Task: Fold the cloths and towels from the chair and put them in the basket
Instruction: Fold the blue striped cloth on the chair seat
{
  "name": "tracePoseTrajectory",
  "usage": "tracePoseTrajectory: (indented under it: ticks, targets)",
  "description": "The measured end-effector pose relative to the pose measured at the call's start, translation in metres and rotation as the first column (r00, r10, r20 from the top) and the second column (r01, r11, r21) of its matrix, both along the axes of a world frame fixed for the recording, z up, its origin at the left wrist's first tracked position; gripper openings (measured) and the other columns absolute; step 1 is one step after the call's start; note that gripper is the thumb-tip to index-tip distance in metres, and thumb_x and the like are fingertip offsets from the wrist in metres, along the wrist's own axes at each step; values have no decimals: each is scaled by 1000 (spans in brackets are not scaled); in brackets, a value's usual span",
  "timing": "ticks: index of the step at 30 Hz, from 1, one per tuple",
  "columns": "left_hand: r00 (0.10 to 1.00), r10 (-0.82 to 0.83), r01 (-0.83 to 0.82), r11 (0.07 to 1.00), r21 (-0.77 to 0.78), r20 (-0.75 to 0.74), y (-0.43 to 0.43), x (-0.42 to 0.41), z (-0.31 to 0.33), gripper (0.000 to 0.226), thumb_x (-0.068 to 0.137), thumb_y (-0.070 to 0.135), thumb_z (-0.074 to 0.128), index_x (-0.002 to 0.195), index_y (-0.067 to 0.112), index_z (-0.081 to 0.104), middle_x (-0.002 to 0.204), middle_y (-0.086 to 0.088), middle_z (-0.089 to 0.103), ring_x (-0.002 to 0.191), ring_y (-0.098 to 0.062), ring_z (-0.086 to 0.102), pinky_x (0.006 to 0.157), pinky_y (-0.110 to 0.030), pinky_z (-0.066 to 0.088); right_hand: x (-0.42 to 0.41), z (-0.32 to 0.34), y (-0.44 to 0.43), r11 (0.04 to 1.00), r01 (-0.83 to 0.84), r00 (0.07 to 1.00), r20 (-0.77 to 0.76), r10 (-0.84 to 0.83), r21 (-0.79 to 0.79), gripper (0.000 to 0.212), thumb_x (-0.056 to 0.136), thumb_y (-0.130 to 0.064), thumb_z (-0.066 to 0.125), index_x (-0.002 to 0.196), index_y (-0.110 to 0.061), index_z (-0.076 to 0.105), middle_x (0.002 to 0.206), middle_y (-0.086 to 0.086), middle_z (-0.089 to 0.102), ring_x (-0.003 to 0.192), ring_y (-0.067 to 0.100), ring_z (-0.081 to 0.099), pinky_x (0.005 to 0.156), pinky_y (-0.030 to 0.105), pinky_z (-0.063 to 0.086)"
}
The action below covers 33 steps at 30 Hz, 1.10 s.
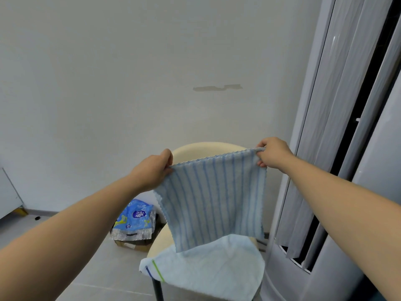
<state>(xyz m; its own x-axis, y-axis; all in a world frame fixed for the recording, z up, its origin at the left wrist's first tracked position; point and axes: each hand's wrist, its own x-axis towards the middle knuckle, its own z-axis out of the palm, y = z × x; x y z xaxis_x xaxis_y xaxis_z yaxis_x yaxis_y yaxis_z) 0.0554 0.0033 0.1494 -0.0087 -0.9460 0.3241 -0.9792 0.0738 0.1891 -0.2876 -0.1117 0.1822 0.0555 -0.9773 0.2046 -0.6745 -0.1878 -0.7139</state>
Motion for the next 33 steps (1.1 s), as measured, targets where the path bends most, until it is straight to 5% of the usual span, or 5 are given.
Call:
tracePoseTrajectory:
  ticks: [6,9,16,21,33]
  targets:
    - [958,-182,164,982,98,220,6,-4,-1,35,86,-1,52,104,24,69,107,2,57,97,-23,55,73,-27,38,-5,-3,-1,999,-24,998,-62,26,33,22,80,1,61,75,-19,69,76,10,73,81,28,73,79,40,62]
    - [979,-171,162,983,88,110,4,-4,-2,38,87,6,58,118,26,67,115,2,55,101,-18,53,86,-25,40,-9,-6,-2,999,-13,999,-50,15,31,13,77,-4,65,74,-14,72,71,9,73,78,27,73,79,40,62]
    - [994,-68,73,996,59,-83,1,-1,-4,39,78,14,70,106,25,46,96,2,57,86,-21,55,68,-29,40,-15,-9,-3,998,56,995,-84,-58,-23,14,85,-13,60,86,-8,73,82,13,74,85,31,71,84,39,58]
    - [984,-16,23,999,37,-176,0,6,-5,39,83,20,72,114,25,50,96,2,63,85,-17,59,68,-28,45,-18,-9,-5,995,88,990,-110,-92,-42,18,88,-14,57,89,-6,73,84,15,74,87,32,70,84,38,58]
    - [994,88,-94,992,86,63,-1,8,-7,20,99,28,47,105,22,65,98,-3,68,89,-24,60,77,-38,52,-18,-12,-3,997,67,985,-157,-71,-33,20,91,-18,59,90,-1,71,84,19,72,86,34,68,82,40,57]
